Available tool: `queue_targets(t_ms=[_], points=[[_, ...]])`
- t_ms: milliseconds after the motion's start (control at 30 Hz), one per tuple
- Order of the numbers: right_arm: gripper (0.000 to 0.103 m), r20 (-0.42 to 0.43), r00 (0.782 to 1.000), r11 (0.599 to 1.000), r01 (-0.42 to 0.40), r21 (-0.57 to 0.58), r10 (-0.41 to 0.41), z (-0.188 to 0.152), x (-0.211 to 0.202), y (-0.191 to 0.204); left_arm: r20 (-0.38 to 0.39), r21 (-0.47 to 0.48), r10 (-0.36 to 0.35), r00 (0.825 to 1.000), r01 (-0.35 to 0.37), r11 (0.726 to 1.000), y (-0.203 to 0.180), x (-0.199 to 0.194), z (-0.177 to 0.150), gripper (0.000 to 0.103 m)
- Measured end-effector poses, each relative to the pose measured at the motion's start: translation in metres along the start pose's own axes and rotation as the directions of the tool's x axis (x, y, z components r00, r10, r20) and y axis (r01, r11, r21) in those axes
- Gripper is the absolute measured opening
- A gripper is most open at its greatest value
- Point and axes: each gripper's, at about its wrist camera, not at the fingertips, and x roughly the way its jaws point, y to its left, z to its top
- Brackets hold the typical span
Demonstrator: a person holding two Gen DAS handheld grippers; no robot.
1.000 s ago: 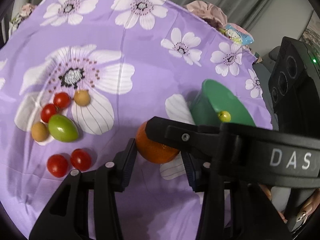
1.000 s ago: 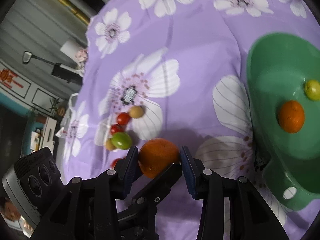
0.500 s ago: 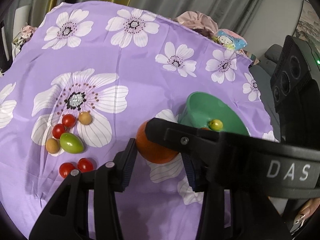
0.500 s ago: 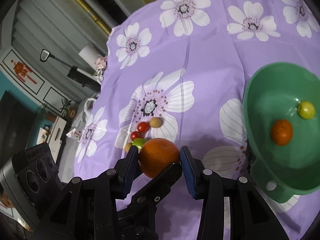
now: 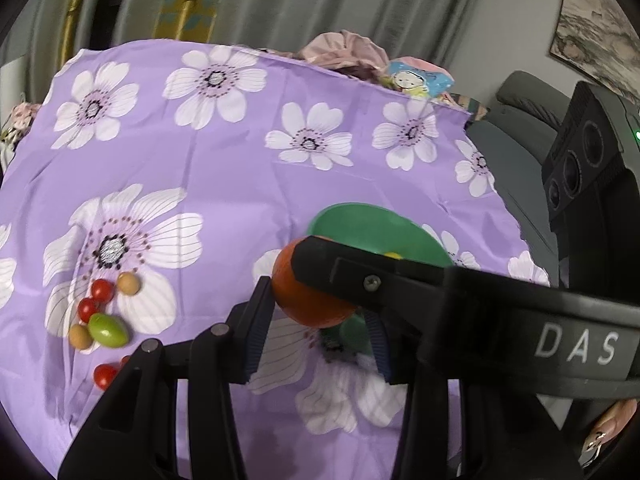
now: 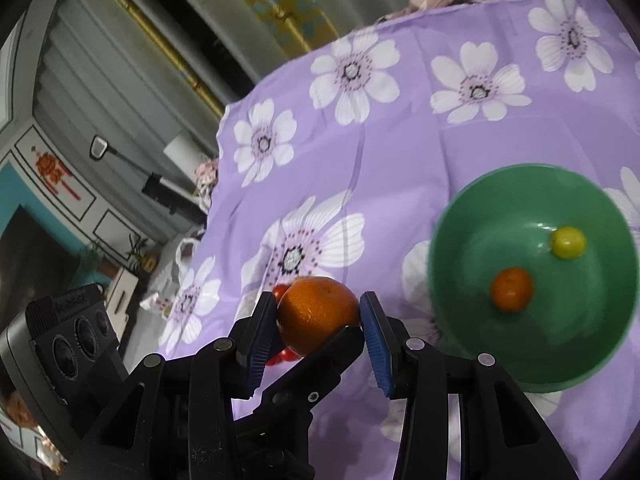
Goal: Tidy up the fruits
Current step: 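Carry the tangerine in the right tool over the green bowl, then lower the tangerine into the green bowl and open the right tool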
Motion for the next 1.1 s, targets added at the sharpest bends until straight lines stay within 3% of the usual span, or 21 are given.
queue_targets(t_ms=[467, 1100], points=[[0.045, 0.092, 0.996, 0.997, 0.002, 0.083, -0.01, 0.007, -0.033, -0.035, -0.013, 0.078, -0.048, 0.999, 0.048, 0.996, -0.04, 0.018, 0.011, 0.044], [0.045, 0.114, 0.993, 0.987, 0.015, 0.162, -0.034, 0.01, -0.038, -0.074, -0.075, 0.114, -0.085, 0.994, 0.094, 0.989, -0.06, 0.051, 0.017, 0.044]])
